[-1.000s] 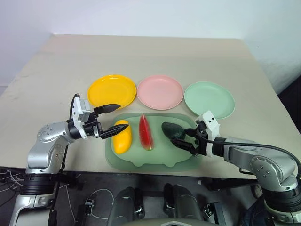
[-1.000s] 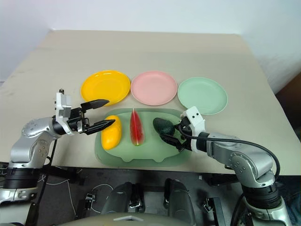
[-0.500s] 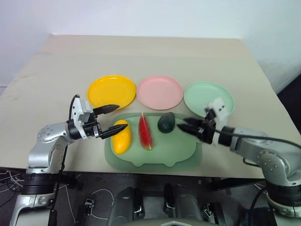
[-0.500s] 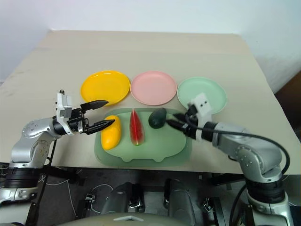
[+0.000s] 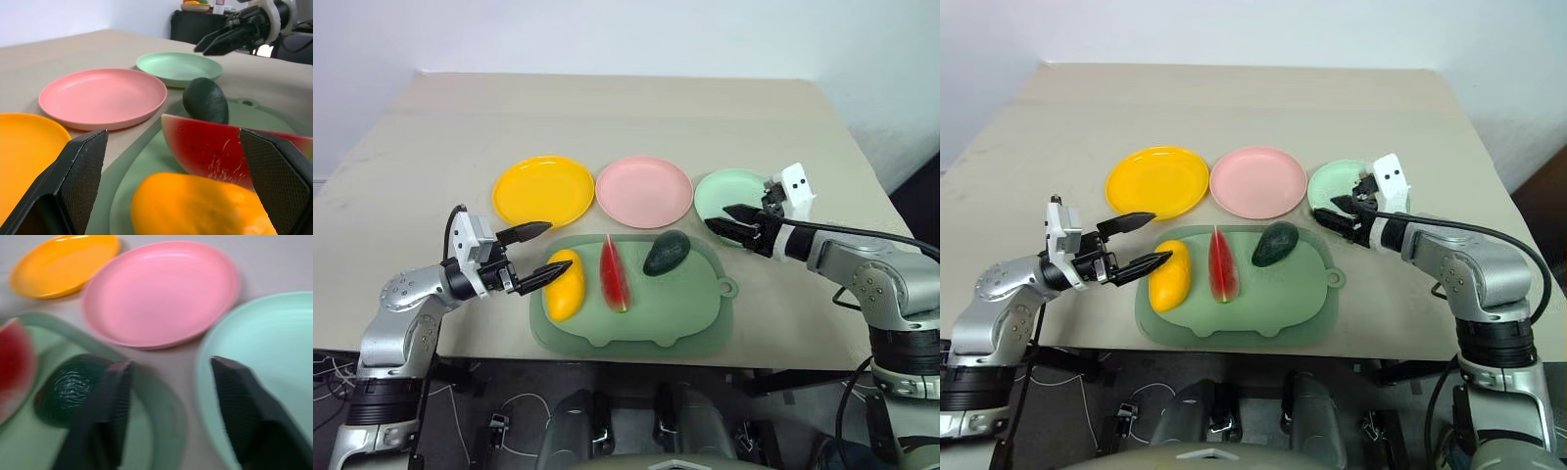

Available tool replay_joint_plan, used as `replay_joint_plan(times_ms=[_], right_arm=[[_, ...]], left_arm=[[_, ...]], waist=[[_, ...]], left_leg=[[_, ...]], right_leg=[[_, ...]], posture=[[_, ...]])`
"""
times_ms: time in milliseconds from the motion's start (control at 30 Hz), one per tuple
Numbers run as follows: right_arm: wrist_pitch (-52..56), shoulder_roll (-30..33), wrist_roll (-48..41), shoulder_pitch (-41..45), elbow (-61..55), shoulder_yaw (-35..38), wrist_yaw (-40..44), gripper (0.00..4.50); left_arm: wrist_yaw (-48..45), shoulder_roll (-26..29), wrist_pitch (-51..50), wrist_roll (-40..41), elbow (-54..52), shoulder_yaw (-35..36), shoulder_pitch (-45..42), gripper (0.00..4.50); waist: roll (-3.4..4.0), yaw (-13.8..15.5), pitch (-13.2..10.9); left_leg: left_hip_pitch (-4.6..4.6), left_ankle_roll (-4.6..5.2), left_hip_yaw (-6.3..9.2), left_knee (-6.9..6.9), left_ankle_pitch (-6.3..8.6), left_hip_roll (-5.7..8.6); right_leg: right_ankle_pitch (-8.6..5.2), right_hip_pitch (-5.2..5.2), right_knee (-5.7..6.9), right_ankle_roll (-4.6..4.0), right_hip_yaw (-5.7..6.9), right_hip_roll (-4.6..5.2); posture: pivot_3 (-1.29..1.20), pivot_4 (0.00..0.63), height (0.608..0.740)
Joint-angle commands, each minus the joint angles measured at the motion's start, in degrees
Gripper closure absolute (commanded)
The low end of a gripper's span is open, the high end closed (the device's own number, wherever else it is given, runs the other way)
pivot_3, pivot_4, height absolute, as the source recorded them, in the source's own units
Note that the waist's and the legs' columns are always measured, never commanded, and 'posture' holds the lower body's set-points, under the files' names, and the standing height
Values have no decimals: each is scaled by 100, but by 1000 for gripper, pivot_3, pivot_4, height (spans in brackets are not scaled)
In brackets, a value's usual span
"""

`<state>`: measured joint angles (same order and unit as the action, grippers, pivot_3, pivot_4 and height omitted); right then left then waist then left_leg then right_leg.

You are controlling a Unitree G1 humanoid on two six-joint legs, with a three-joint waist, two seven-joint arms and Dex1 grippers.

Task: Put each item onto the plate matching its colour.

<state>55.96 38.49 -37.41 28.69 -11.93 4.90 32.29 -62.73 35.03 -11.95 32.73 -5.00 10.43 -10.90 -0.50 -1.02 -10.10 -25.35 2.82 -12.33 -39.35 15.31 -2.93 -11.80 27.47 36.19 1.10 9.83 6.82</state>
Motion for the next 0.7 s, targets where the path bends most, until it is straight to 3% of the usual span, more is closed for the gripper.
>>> replay_joint_plan(times_ms=[33, 67, 400, 700], right_arm=[[-33, -42, -103, 274, -264, -150, 302, 376], [-113, -63, -74, 279, -296, -199, 368, 27], [-913, 14, 440, 372, -164, -1071, 1537, 27], [-1100, -578, 1146, 714, 707, -1590, 1375, 27]], left_arm=[[83, 79, -22, 113, -287, 167, 34, 0], [92, 88, -28, 119, -288, 175, 39, 0], [140, 109, -35, 144, -273, 140, 25, 0], [197, 102, -29, 135, -368, 139, 101, 0]], waist=[[0, 4, 0], [0, 6, 0], [0, 20, 0], [0, 2, 0]], left_leg=[[0, 0, 0, 0, 0, 0], [0, 0, 0, 0, 0, 0], [-1, -1, 1, 0, 0, 1], [-2, -3, 0, 0, -2, 0]], right_leg=[[0, 1, 0, 0, 0, 0], [0, 0, 0, 0, 0, 1], [1, 0, -1, 1, 2, 2], [3, 6, 5, 2, 3, 1]], posture=[[0, 150, 696], [0, 150, 696], [0, 150, 696], [0, 150, 696]])
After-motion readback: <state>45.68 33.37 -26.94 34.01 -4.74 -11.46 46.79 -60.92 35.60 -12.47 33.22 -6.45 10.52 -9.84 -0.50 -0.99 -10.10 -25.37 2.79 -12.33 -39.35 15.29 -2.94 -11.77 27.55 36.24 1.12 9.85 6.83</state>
